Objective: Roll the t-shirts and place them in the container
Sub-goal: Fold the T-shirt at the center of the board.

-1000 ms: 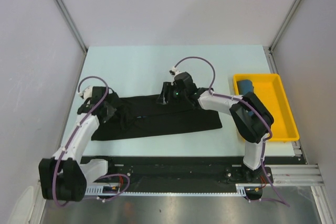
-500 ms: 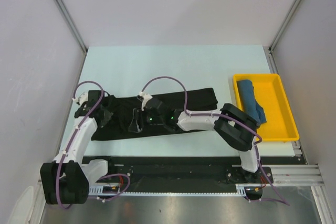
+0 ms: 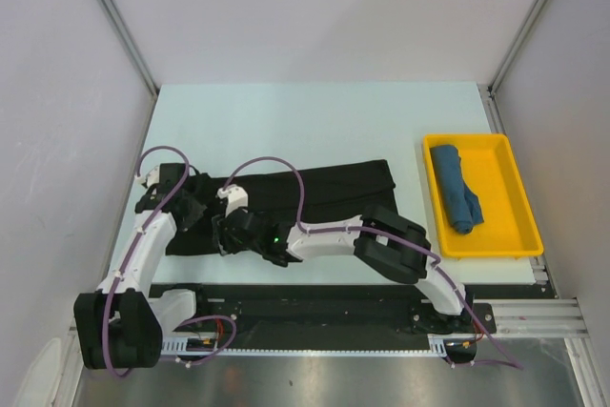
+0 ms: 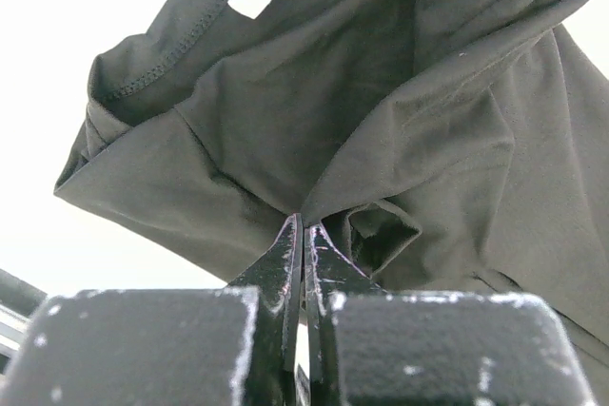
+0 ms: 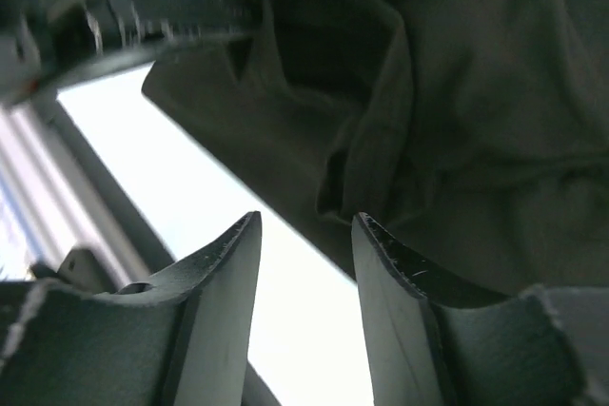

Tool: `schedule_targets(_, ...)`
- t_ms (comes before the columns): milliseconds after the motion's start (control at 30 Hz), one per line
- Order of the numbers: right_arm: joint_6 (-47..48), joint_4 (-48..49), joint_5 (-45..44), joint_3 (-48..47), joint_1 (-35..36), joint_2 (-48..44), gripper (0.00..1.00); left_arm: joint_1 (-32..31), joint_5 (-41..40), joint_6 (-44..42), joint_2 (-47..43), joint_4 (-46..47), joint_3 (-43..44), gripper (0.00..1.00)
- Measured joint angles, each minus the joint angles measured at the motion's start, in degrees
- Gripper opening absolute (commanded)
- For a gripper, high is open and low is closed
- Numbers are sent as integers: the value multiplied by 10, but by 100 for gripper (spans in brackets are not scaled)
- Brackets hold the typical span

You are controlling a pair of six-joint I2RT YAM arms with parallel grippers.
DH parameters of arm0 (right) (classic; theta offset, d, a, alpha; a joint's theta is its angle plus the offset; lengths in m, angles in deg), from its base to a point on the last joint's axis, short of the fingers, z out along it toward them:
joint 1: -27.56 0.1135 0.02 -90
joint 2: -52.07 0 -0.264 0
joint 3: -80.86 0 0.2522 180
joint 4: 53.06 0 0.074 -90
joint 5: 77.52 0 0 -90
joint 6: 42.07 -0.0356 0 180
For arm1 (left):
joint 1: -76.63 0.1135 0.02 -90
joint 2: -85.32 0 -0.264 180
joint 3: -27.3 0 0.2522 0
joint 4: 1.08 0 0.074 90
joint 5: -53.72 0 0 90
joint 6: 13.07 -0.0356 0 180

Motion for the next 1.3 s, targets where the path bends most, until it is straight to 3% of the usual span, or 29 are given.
schedule_targets(367, -2, -70, -82, -36, 2, 14, 39, 5, 7, -5, 0, 1, 0, 0)
schedule_targets(500, -1, -86, -84, -50, 2, 16, 19, 7, 13, -5, 0, 3, 0, 0)
schedule_targets(700, 3, -105, -82, -51, -1, 16, 3, 7, 20, -5, -10, 2, 0, 1)
schedule_targets(900, 9, -130, -82, -49, -12, 3, 0, 9, 20, -5, -22, -10, 9, 1)
schedule_targets(1300, 8, -150, -83, -9, -47, -112, 0, 11, 34, 32, -97, -40, 10, 3)
